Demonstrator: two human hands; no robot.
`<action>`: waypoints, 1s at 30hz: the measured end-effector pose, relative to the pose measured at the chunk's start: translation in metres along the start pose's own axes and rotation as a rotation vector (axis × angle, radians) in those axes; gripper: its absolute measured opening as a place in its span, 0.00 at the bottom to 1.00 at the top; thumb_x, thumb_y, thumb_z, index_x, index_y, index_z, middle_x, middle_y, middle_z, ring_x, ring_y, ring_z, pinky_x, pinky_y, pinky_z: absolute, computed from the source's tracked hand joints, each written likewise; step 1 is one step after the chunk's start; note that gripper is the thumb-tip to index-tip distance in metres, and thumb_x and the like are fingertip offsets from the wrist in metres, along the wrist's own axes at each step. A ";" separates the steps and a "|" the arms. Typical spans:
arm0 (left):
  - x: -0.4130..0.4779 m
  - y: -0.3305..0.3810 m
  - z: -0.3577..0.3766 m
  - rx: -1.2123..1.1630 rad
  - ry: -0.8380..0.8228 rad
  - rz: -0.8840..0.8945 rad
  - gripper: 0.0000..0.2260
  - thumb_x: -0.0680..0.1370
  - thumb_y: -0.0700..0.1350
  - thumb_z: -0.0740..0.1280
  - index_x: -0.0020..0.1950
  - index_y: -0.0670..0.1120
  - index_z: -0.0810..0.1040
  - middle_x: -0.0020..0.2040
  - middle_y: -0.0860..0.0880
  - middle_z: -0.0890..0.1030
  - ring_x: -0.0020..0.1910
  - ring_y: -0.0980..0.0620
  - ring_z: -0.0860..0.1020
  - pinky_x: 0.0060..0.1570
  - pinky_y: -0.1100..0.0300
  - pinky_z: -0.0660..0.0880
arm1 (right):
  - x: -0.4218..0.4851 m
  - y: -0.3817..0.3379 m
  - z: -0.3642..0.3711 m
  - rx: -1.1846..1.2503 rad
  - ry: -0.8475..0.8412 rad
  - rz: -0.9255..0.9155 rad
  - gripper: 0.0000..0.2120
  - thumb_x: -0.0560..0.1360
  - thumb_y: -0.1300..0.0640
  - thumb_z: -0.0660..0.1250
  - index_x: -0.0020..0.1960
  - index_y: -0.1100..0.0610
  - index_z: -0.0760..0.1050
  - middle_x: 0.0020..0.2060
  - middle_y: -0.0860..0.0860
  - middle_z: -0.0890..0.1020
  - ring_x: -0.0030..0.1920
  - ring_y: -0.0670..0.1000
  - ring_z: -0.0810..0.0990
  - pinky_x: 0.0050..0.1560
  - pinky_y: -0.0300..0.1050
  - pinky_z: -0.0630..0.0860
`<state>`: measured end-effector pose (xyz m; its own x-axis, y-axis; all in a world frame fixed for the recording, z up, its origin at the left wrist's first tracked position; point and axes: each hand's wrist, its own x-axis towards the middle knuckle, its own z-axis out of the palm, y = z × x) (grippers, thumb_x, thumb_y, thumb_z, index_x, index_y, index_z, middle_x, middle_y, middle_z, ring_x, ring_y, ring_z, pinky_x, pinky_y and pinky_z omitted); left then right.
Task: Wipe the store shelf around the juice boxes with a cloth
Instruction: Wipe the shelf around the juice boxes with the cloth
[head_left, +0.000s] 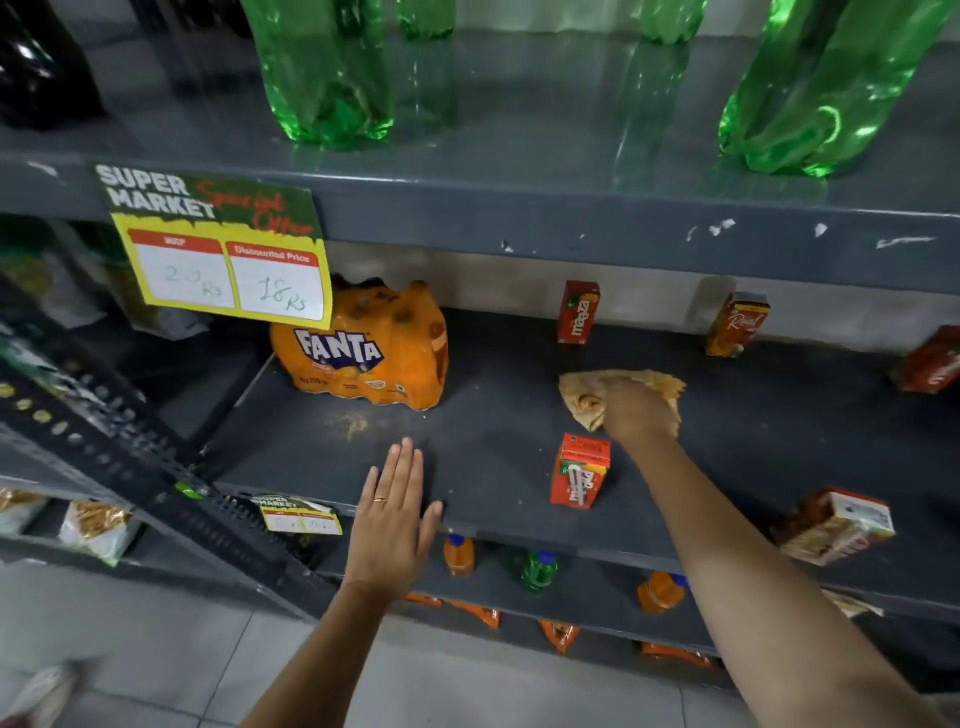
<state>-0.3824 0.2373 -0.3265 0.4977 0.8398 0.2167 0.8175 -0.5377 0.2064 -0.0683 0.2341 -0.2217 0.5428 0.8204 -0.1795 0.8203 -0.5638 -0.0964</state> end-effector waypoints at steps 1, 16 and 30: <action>0.001 0.000 0.001 0.011 0.002 0.004 0.28 0.83 0.57 0.44 0.78 0.41 0.54 0.79 0.44 0.54 0.78 0.49 0.49 0.75 0.51 0.47 | -0.007 0.008 0.005 0.000 0.047 0.006 0.15 0.79 0.62 0.56 0.61 0.59 0.76 0.58 0.58 0.81 0.57 0.59 0.80 0.54 0.51 0.77; -0.001 -0.002 -0.010 -0.201 0.002 0.040 0.29 0.82 0.57 0.47 0.79 0.43 0.50 0.80 0.48 0.49 0.78 0.53 0.44 0.75 0.58 0.41 | -0.196 0.031 0.007 0.064 -0.281 0.147 0.12 0.75 0.58 0.59 0.46 0.50 0.82 0.41 0.49 0.84 0.45 0.49 0.83 0.40 0.41 0.76; 0.008 -0.086 -0.030 0.064 -0.134 0.228 0.38 0.79 0.67 0.45 0.78 0.40 0.48 0.79 0.44 0.47 0.78 0.47 0.44 0.74 0.47 0.44 | -0.017 -0.150 -0.066 0.457 0.281 0.186 0.12 0.75 0.61 0.60 0.58 0.60 0.73 0.59 0.61 0.79 0.59 0.63 0.78 0.56 0.52 0.75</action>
<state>-0.4578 0.2880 -0.3140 0.7013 0.7024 0.1216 0.6945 -0.7117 0.1055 -0.1884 0.3113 -0.1396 0.7487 0.6623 0.0273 0.5790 -0.6335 -0.5133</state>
